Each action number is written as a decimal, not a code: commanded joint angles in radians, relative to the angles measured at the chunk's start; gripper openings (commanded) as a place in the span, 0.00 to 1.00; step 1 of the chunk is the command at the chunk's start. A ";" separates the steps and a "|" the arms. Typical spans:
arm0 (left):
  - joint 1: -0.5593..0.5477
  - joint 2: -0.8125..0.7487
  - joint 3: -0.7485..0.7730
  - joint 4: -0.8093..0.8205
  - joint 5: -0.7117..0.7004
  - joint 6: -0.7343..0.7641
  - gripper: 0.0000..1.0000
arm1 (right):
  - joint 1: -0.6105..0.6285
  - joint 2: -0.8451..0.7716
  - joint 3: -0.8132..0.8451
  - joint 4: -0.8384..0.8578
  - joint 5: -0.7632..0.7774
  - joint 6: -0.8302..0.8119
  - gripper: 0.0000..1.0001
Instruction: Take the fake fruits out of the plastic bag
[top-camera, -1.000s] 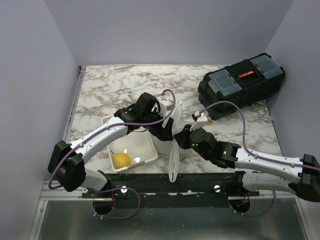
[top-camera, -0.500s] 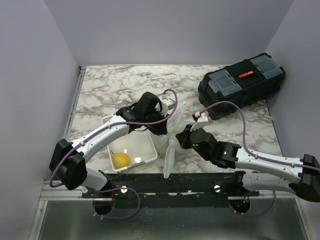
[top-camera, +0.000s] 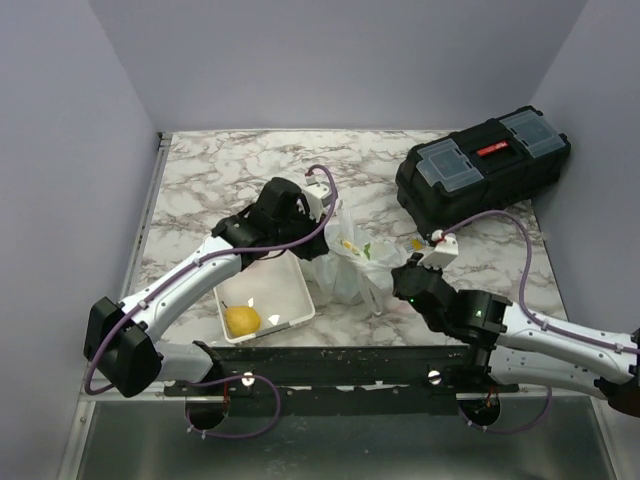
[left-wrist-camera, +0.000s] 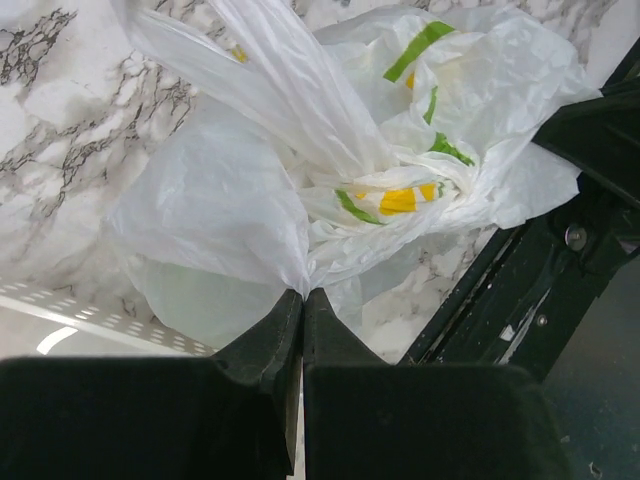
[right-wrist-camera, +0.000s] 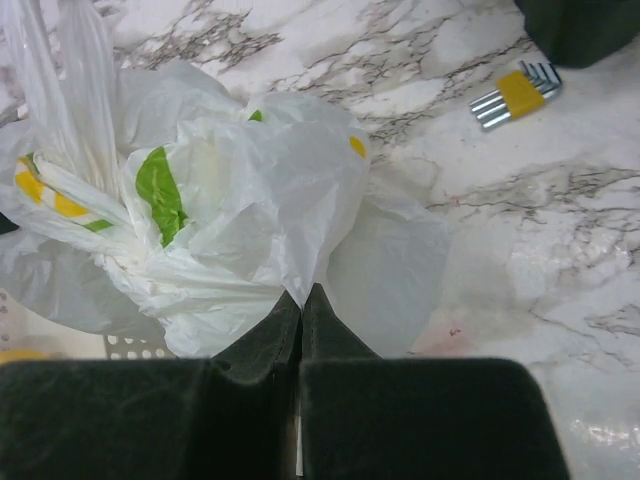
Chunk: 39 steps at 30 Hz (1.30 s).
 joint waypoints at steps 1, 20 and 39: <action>0.032 -0.013 -0.012 0.041 0.030 -0.026 0.00 | -0.003 -0.076 -0.015 -0.140 0.097 0.064 0.05; 0.041 0.015 -0.005 0.039 0.097 -0.041 0.00 | -0.004 0.124 0.267 0.172 -0.395 -0.574 0.54; 0.046 0.006 -0.002 0.032 0.106 -0.041 0.00 | -0.001 0.301 0.293 0.060 -0.251 -0.538 0.55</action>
